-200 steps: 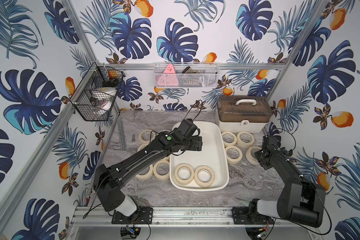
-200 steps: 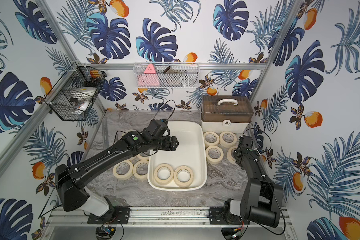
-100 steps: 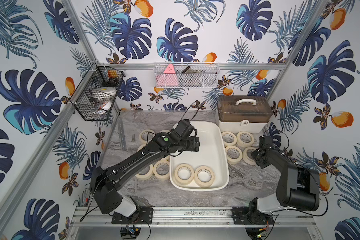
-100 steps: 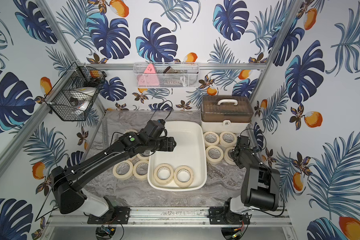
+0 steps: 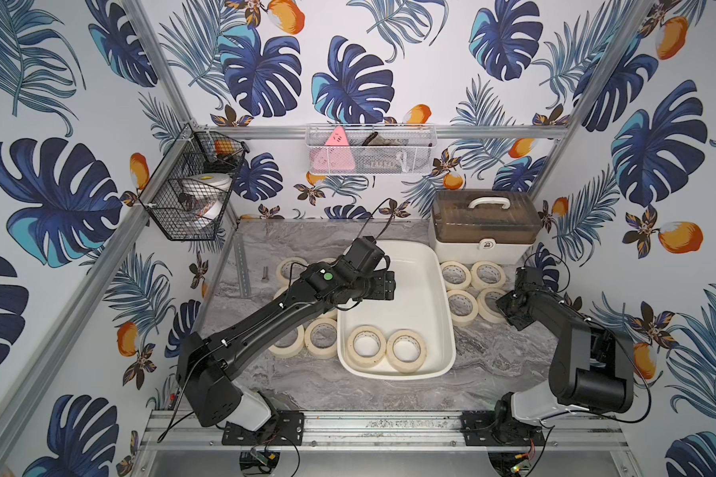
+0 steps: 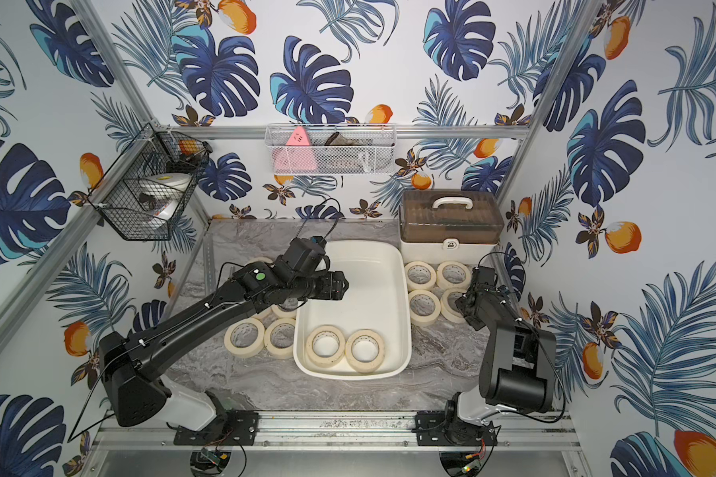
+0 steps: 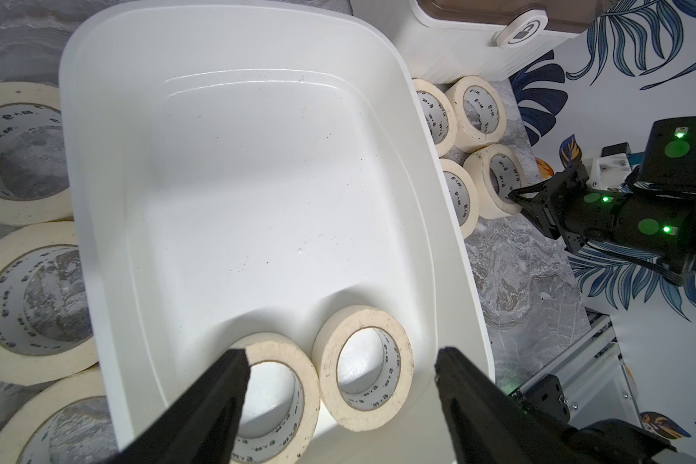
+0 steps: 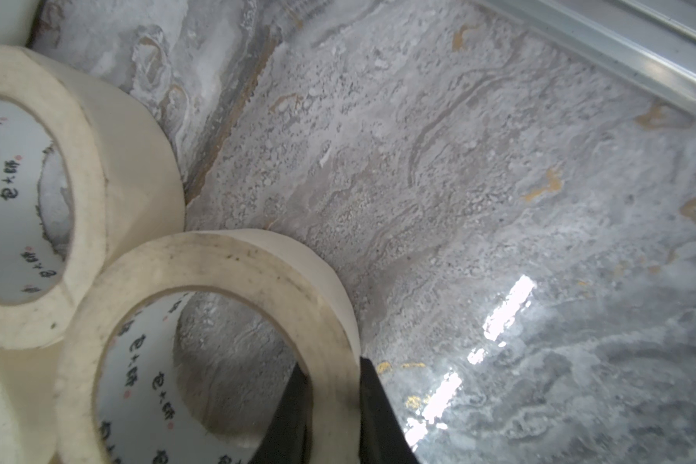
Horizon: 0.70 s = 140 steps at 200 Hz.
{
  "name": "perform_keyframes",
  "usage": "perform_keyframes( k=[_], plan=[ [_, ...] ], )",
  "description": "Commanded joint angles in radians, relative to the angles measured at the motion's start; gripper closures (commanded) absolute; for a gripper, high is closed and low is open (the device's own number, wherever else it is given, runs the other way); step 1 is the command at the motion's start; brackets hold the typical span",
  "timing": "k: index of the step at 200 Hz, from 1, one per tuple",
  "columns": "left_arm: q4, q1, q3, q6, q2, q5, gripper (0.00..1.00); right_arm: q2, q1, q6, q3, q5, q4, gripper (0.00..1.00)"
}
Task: Take out the art tape in the storage box
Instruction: Place the art tape at the center of the board.
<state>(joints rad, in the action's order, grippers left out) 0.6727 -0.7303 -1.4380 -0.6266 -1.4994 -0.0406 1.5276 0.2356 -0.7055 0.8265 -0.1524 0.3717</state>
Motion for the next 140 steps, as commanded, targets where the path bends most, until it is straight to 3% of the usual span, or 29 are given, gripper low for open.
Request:
perform_keyframes(
  k=[1,25,58,140],
  plan=[
    [0.002,0.005,0.002,0.009,0.008,-0.007,0.19,0.006,-0.001,0.009,0.011,-0.008,-0.013,0.83],
    [0.003,0.006,-0.002,0.009,0.004,-0.001,0.19,0.014,-0.001,0.009,0.013,-0.010,-0.010,0.82],
    [0.008,0.005,0.001,0.011,0.005,-0.003,0.19,0.008,-0.001,0.014,0.018,-0.019,-0.004,0.70],
    [0.032,0.019,-0.008,0.040,0.001,-0.009,0.18,-0.049,-0.001,0.067,0.056,0.033,0.019,0.63]
  ],
)
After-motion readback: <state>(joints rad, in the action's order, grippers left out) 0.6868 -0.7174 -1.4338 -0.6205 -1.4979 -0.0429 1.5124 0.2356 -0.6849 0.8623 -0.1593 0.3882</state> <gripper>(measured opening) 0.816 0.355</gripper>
